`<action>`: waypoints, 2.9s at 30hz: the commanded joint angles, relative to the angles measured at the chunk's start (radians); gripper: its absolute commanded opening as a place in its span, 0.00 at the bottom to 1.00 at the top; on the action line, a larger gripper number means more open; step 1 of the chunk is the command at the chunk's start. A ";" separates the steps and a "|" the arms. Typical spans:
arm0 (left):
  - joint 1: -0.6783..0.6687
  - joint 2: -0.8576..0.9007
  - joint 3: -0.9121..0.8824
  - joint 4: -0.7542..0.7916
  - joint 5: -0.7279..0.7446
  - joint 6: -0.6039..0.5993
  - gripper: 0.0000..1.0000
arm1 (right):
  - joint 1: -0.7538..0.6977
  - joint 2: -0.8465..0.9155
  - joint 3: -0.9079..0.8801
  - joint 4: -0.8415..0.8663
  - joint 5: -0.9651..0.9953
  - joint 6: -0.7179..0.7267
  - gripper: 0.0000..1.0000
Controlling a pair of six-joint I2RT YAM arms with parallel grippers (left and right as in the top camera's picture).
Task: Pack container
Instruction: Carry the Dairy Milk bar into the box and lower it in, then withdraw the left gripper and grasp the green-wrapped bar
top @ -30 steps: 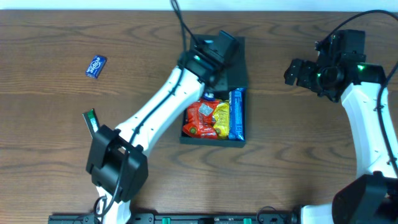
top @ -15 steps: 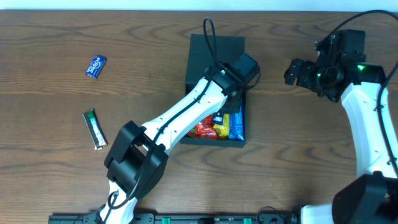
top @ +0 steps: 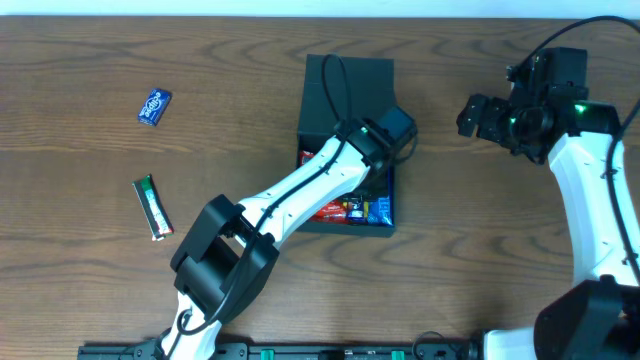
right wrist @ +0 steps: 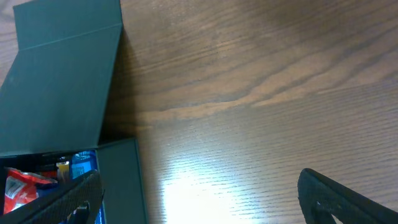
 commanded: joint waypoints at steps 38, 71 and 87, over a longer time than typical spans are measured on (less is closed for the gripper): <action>0.759 -0.249 0.118 -0.267 -0.299 0.097 0.45 | 0.010 0.002 0.016 0.002 0.003 -0.014 0.99; 1.096 -0.439 -0.793 0.420 -0.083 0.138 0.70 | 0.010 0.002 0.016 0.002 0.003 -0.014 0.99; 1.096 -0.351 -0.793 0.522 -0.068 0.325 0.60 | 0.010 0.002 0.016 0.002 0.003 -0.014 0.99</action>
